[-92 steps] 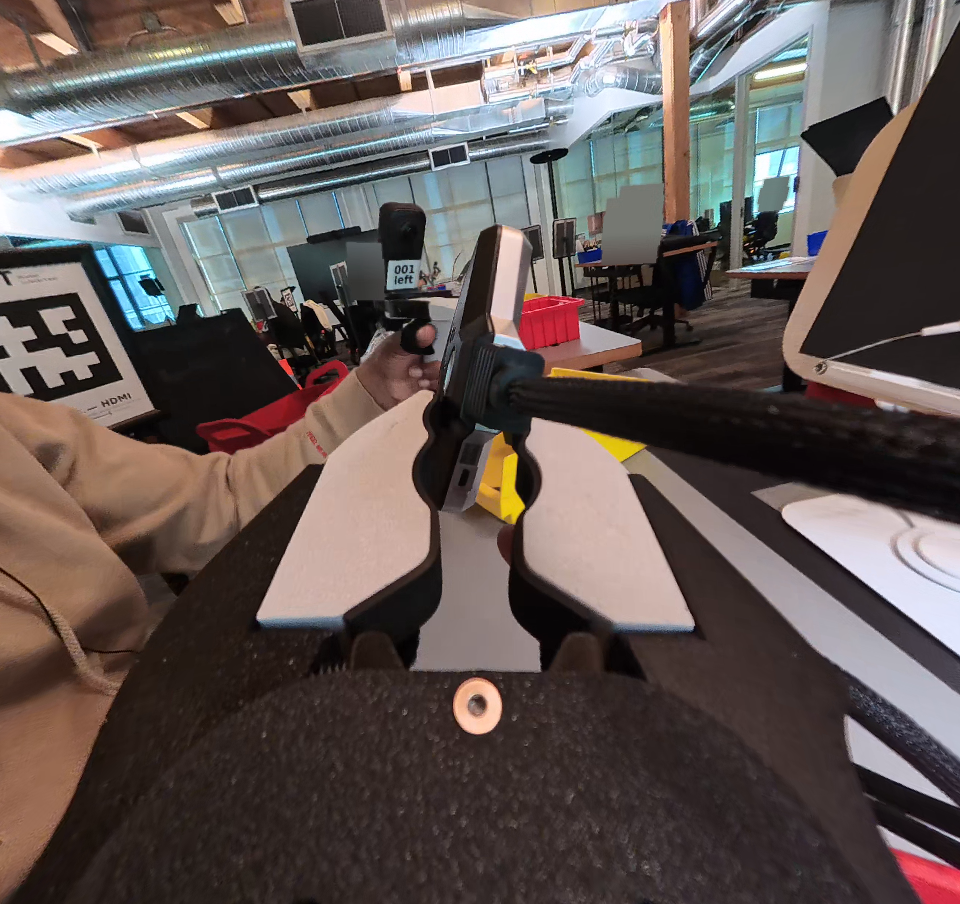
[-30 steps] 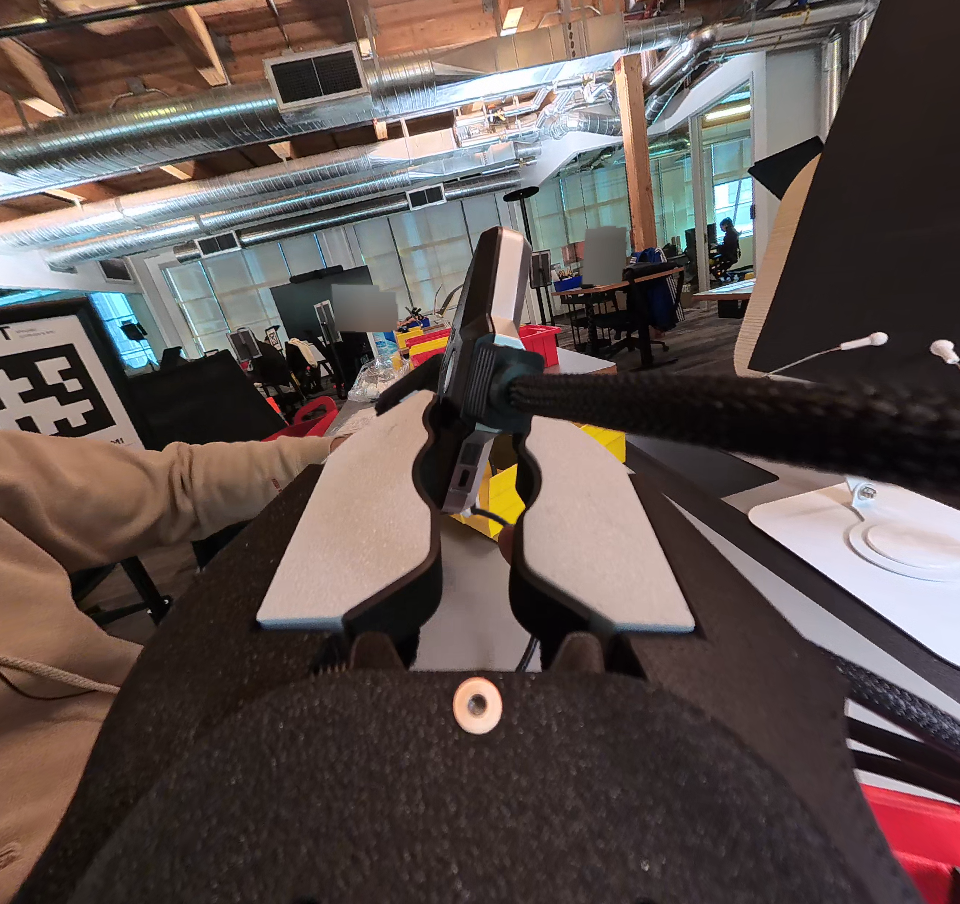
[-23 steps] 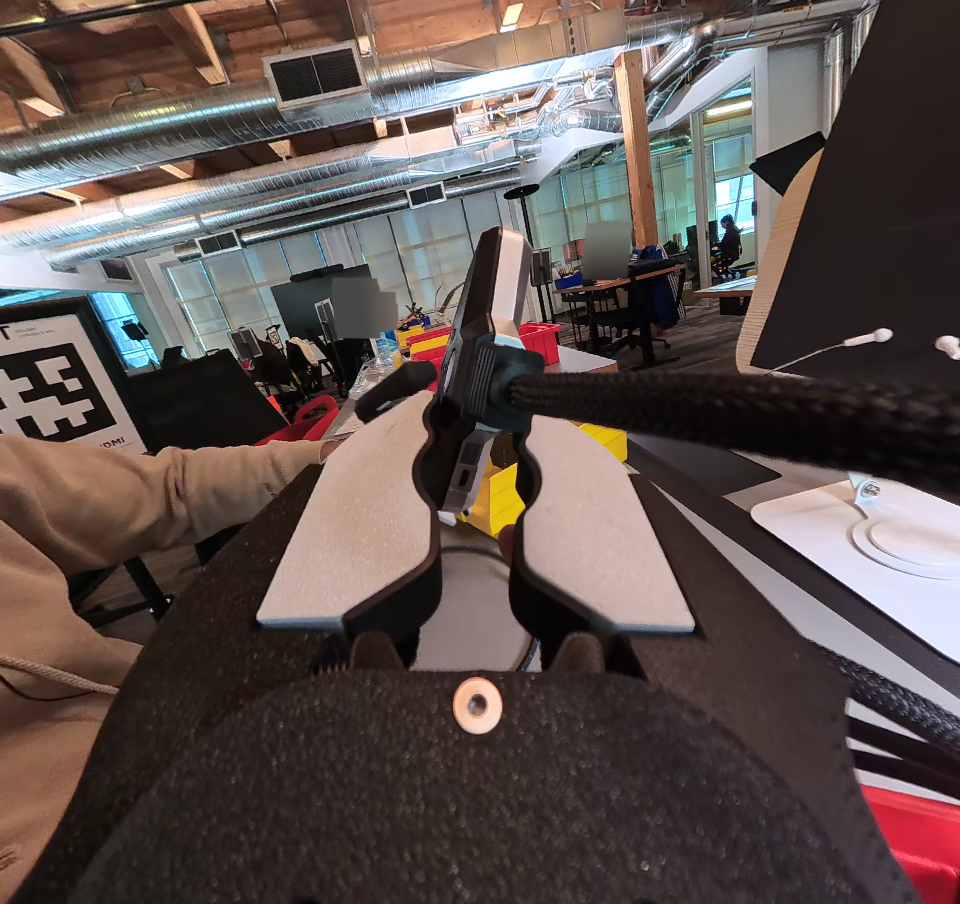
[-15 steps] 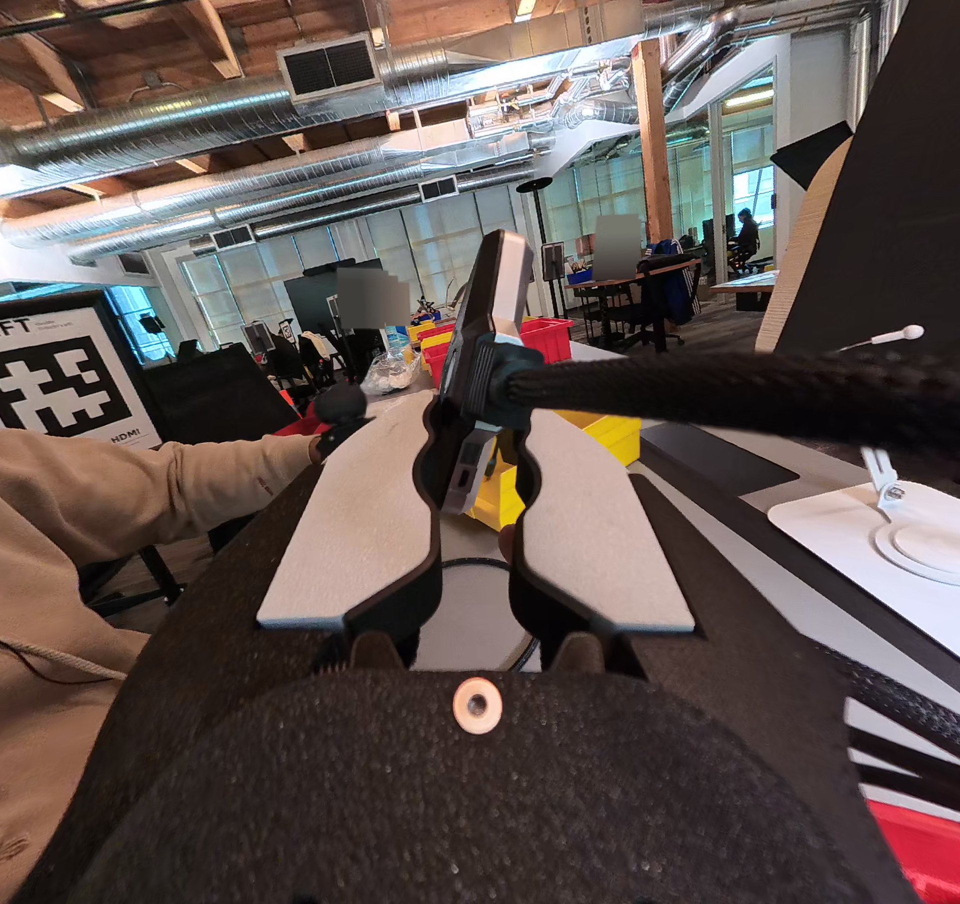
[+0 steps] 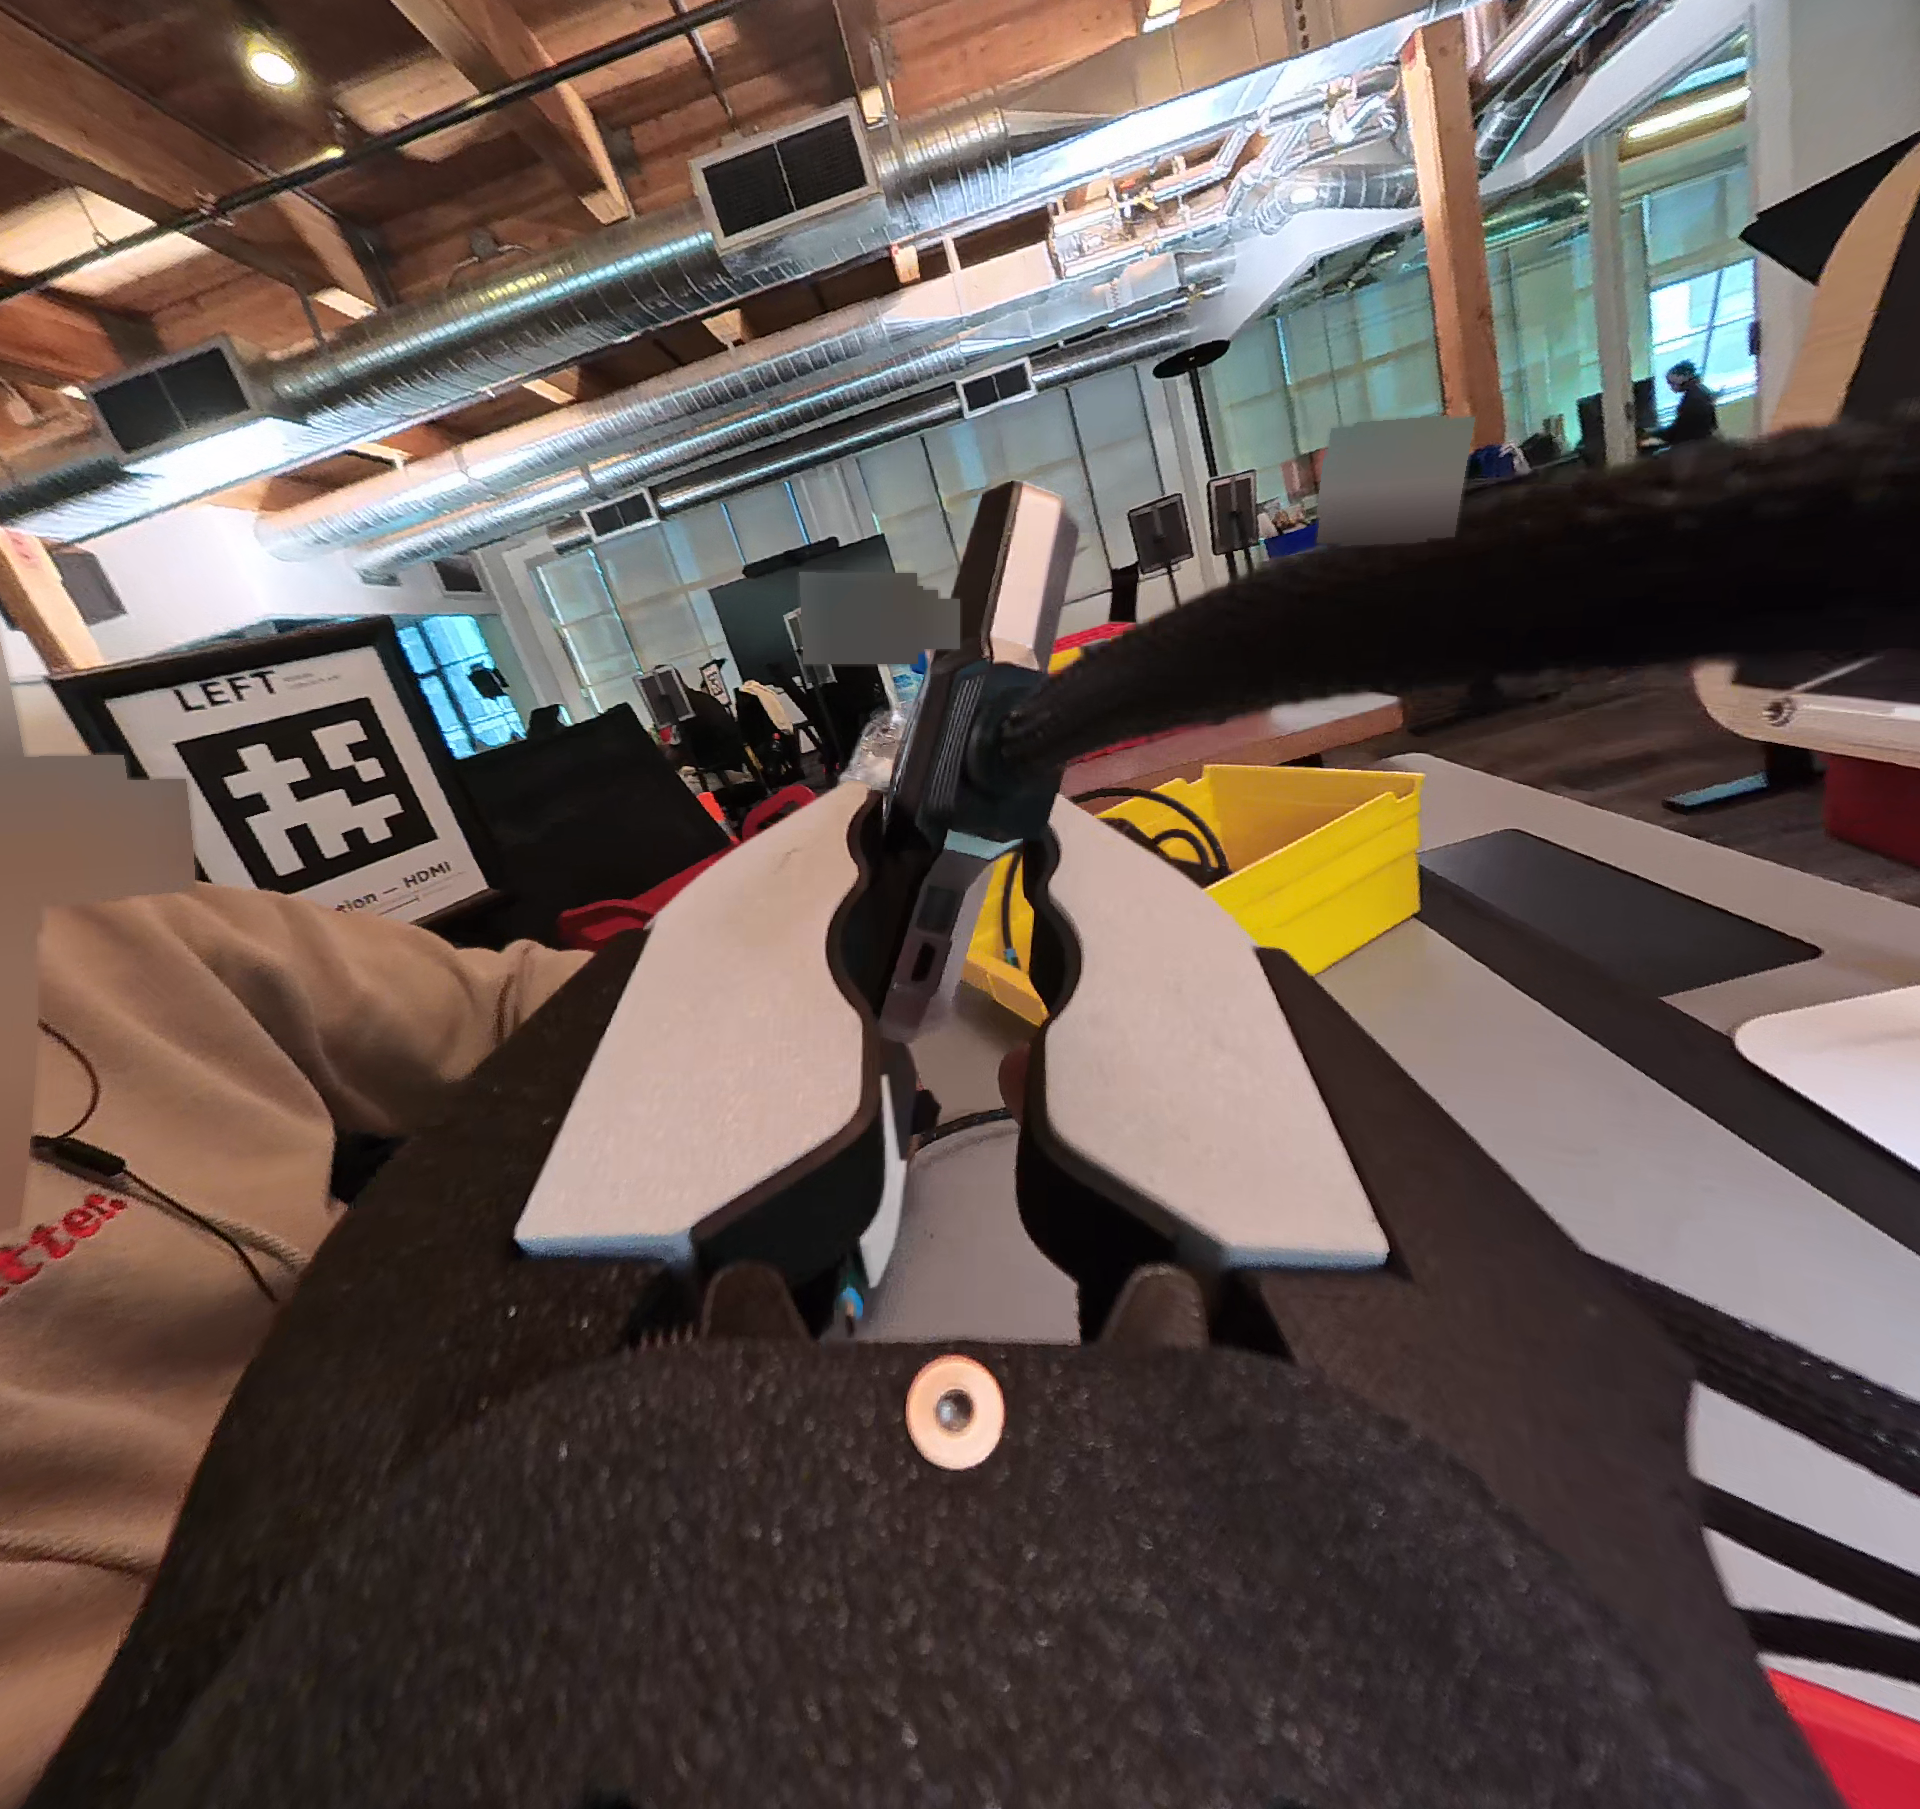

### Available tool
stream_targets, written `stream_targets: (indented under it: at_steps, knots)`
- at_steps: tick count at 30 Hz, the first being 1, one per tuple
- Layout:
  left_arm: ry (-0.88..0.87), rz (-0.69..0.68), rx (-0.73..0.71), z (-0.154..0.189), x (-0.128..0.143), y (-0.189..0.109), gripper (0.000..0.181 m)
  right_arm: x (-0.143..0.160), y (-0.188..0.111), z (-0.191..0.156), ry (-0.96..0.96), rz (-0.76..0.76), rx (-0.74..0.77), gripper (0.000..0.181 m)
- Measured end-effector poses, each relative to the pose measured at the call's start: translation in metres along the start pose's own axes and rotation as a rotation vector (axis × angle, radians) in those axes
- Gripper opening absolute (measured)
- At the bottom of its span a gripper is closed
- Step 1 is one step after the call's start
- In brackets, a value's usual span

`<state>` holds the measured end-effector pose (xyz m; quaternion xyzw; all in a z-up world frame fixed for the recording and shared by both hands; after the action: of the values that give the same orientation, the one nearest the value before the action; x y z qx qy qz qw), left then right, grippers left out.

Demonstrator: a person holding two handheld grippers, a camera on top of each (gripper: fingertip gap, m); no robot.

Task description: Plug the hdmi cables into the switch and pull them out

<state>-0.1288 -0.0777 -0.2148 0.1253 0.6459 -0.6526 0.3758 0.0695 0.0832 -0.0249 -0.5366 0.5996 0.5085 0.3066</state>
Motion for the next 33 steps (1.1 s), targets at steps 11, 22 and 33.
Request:
stream_targets:
  at_steps: [11, 22, 33]
  knots:
    - [-0.168, 0.445, 0.134, -0.027, -0.139, -0.065, 0.013, 0.006, 0.007, -0.009, 0.04, -0.002, -0.129, 0.024]
    - [-0.177, 0.461, 0.186, -0.046, -0.162, -0.061, 0.013, 0.033, 0.023, -0.003, 0.041, -0.133, -0.119, 0.024]
    - [-0.246, 0.522, 0.225, -0.062, -0.148, -0.07, 0.013, 0.047, 0.034, 0.01, 0.083, -0.079, -0.085, 0.023]
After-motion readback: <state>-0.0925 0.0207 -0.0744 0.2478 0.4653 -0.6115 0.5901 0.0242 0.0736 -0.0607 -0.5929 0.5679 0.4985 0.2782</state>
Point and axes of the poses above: each gripper's, where its closed fingertips meet, y out along the fingers, x out of its underside, z = x × y across the jaws, the point moved 5 cm from there along -y, back along the fingers, and after that the axes turned 1 degree about x, right-handed, at the moved point
